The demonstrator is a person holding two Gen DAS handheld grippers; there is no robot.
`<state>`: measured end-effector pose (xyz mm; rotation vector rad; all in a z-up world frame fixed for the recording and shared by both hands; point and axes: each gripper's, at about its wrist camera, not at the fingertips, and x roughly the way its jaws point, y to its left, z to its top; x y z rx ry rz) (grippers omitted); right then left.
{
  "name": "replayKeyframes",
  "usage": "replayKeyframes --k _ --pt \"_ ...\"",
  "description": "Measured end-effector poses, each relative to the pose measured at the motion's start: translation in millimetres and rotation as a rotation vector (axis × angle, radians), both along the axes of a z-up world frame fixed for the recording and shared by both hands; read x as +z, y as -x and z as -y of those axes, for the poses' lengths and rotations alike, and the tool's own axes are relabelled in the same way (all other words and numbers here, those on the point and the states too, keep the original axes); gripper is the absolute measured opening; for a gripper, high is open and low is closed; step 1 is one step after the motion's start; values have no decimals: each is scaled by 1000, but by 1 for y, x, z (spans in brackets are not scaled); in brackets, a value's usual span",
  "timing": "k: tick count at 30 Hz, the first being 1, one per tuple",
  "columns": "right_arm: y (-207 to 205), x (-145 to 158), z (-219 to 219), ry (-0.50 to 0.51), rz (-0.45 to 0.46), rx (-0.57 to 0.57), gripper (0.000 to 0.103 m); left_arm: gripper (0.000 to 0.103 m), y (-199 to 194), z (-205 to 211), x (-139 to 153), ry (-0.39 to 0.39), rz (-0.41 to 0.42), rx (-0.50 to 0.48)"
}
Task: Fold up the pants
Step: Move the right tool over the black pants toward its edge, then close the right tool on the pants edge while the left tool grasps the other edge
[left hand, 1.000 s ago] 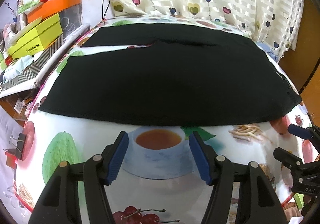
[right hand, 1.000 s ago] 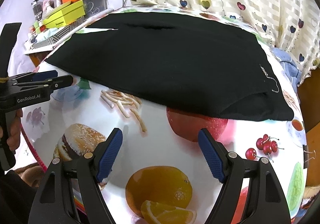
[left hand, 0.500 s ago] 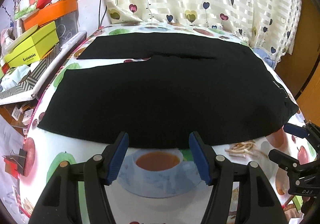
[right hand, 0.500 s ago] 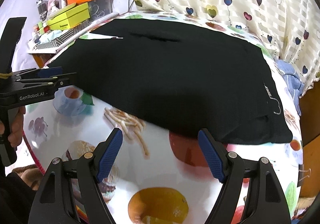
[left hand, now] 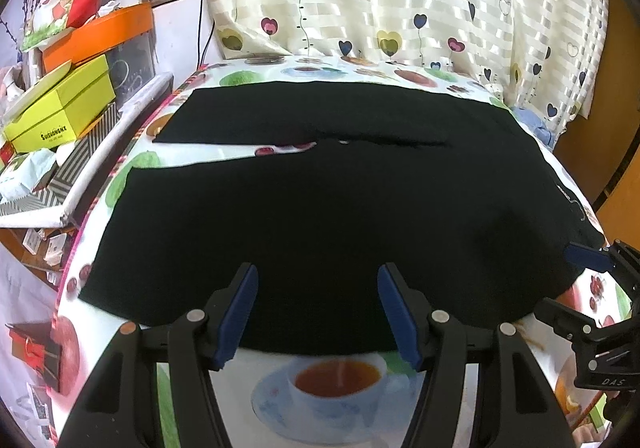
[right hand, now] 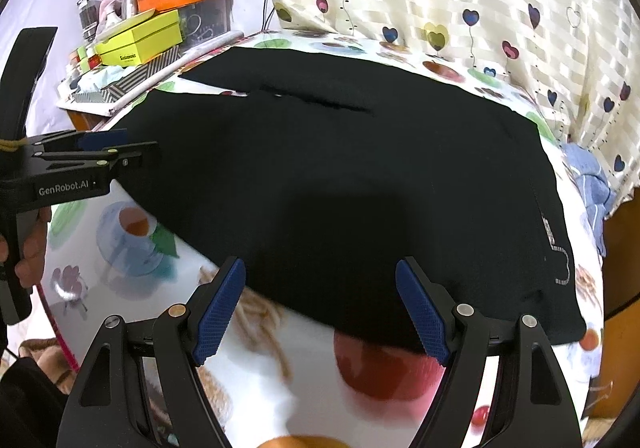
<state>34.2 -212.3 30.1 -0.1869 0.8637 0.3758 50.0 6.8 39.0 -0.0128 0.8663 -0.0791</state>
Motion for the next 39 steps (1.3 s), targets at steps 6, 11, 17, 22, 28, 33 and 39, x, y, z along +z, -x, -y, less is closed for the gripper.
replayKeyframes --k 6,11,17,22,28,33,39 --pt "-25 7 -1 1 29 23 78 65 -25 -7 6 -24 16 -1" --pt "-54 15 2 -21 38 30 78 65 -50 -16 11 -23 25 0" --pt "-93 22 7 -42 37 38 78 65 -86 -29 15 -11 27 14" --pt "-129 28 9 -44 43 55 78 65 -120 -43 16 -11 33 38" --pt "-178 32 10 -46 49 93 78 65 -166 -62 9 -33 20 67" --pt "-233 27 17 -81 29 100 78 65 -206 -76 2 -60 8 78" --pt "-293 15 27 -101 -15 94 78 65 -255 -86 -9 -108 -13 68"
